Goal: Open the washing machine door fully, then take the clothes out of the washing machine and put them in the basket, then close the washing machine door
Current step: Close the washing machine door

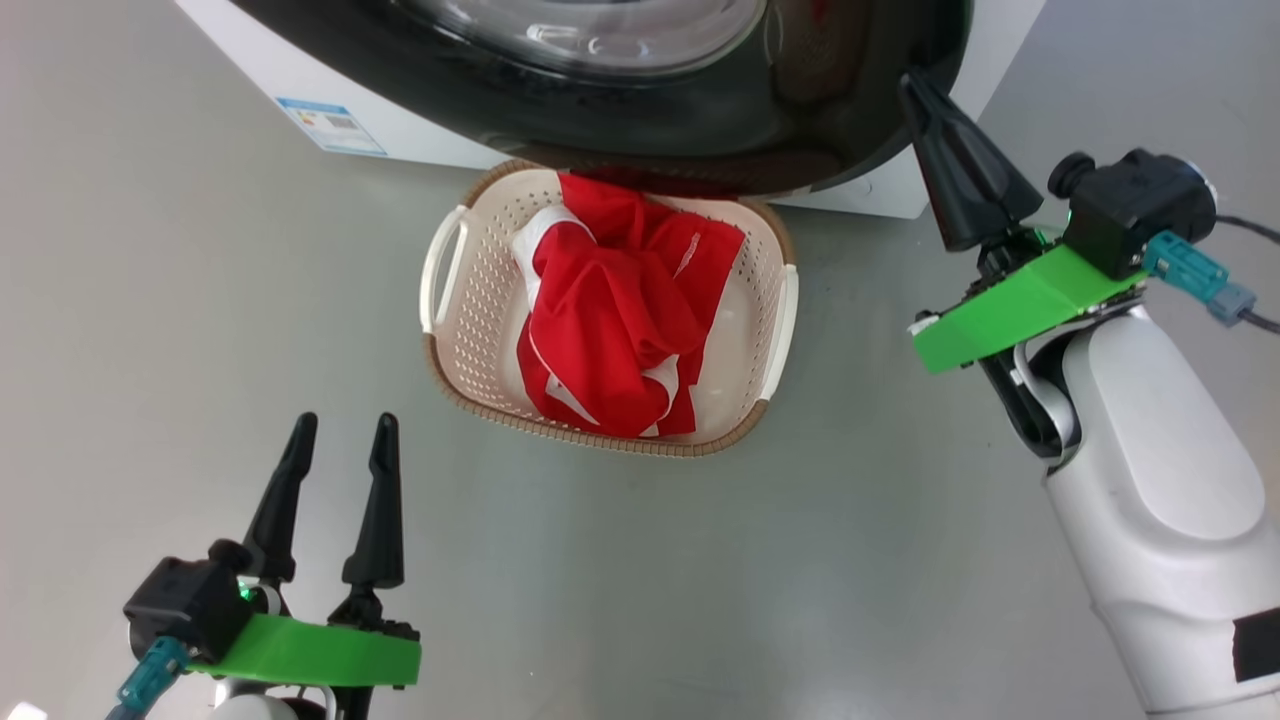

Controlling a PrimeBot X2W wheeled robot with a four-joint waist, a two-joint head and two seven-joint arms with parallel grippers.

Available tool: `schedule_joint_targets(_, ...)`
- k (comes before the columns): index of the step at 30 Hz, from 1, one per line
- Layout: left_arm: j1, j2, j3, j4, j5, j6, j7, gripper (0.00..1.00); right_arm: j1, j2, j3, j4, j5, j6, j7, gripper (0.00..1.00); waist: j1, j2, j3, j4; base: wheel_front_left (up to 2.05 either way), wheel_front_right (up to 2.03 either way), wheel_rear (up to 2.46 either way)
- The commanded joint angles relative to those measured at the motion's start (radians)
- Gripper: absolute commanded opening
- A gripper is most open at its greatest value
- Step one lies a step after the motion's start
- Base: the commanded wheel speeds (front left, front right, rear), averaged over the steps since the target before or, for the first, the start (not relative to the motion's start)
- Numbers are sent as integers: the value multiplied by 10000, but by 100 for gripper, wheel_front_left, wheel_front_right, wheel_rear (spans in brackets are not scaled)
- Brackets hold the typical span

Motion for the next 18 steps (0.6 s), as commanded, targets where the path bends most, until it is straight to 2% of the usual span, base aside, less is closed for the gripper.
schedule_joint_targets(1, -161, 158, 311, -274, -54, -29, -80, 100, -165, 156, 68, -206, 71, 16, -48, 0, 0, -1, 69, 35, 0, 0, 0)
schedule_joint_targets(18, -546, 158, 0, -506, -80, -29, -80, 100, -1385, 81, -480, 10, 43, 16, -48, 0, 0, -1, 783, 190, 0, 0, 0)
